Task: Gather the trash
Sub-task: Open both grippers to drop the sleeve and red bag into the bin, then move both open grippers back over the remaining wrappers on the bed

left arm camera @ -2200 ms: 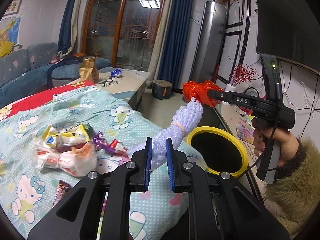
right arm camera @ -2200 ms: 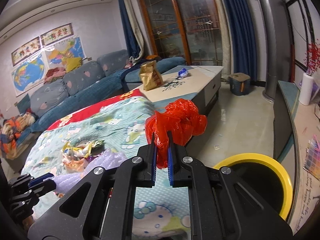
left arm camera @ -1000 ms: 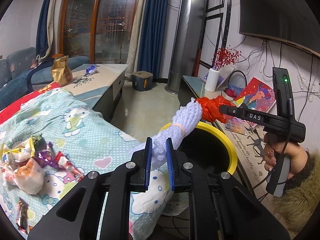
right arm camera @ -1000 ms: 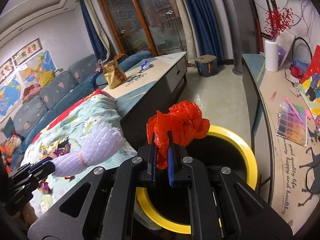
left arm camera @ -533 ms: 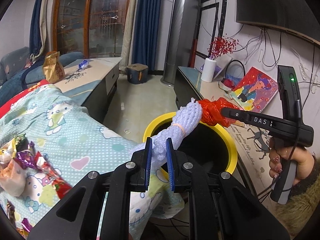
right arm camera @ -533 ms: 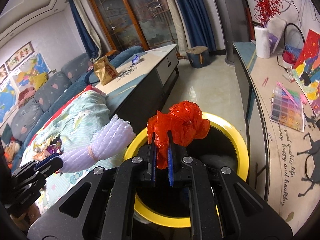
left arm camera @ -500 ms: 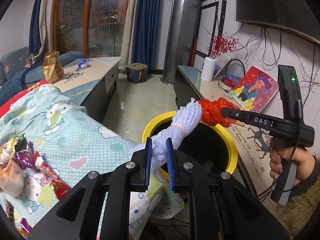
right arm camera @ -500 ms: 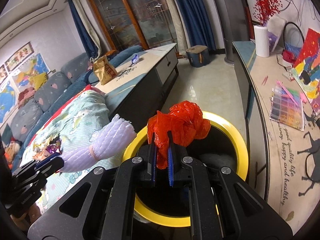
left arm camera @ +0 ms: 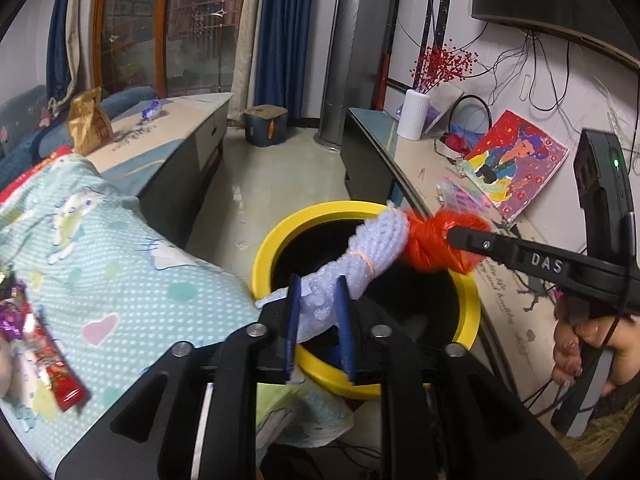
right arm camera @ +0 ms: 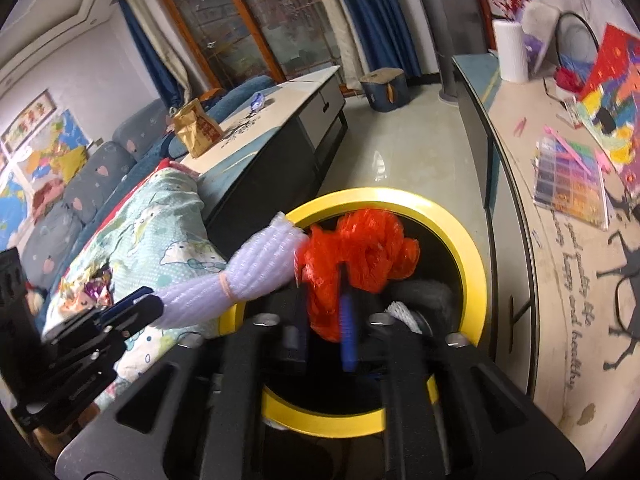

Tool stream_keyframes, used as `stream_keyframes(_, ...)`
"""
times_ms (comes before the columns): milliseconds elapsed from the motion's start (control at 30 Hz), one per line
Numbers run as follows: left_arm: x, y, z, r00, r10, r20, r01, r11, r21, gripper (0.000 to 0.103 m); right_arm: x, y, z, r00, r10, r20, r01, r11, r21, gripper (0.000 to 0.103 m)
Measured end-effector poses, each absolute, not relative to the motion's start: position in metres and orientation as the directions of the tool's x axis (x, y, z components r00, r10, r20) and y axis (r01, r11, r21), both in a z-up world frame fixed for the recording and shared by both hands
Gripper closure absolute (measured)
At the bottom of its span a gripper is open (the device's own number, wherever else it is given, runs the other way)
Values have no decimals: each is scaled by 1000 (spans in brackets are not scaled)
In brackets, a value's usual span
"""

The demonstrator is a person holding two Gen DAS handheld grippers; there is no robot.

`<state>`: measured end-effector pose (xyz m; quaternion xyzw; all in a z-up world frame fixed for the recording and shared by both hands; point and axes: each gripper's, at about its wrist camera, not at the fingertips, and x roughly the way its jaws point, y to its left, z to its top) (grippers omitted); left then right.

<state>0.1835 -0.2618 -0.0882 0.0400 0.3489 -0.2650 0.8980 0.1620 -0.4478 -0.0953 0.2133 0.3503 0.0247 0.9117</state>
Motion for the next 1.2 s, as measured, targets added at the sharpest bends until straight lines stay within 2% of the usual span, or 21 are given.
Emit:
stream_keyframes(33, 187, -262, -89, 611, -465, -640, 503, 853, -140, 64, 161, -450, -96, 754, 186, -629, 119, 905, 410, 70)
stream_keyframes(67, 190, -261, -89, 609, -474, -636, 499, 852, -158, 41, 161, -452, -97, 754, 179, -632, 128, 904, 408, 68)
stream_keyframes(100, 192, -259, -89, 608, -486, -628, 491, 852, -184, 24, 160, -454, -97, 753, 167, -636, 143, 903, 405, 64)
stream_keyframes(133, 193, -256, -89, 609, -496, -618, 483, 851, -206, 20, 159, -456, -96, 755, 155, -637, 155, 902, 403, 57)
stream_keyframes(200, 193, -252, -87, 614, -502, -609, 476, 851, -221, 7, 156, -457, -94, 763, 138, -631, 166, 902, 398, 53)
stream_keyframes(300, 189, -246, -83, 639, -466, -611, 447, 872, -197, 7, 154, -455, -88, 774, 102, -625, 179, 911, 371, 45)
stream_keyframes(533, 174, -216, -69, 704, -401, -586, 364, 913, -187, 6, 149, -432, -72, 803, 92, -589, 131, 937, 324, 37)
stream_keyframes(1200, 142, -133, -32, 838, -245, -488, 208, 969, -129, 6, 142, -343, -43, 812, 219, -541, -95, 964, 249, 35)
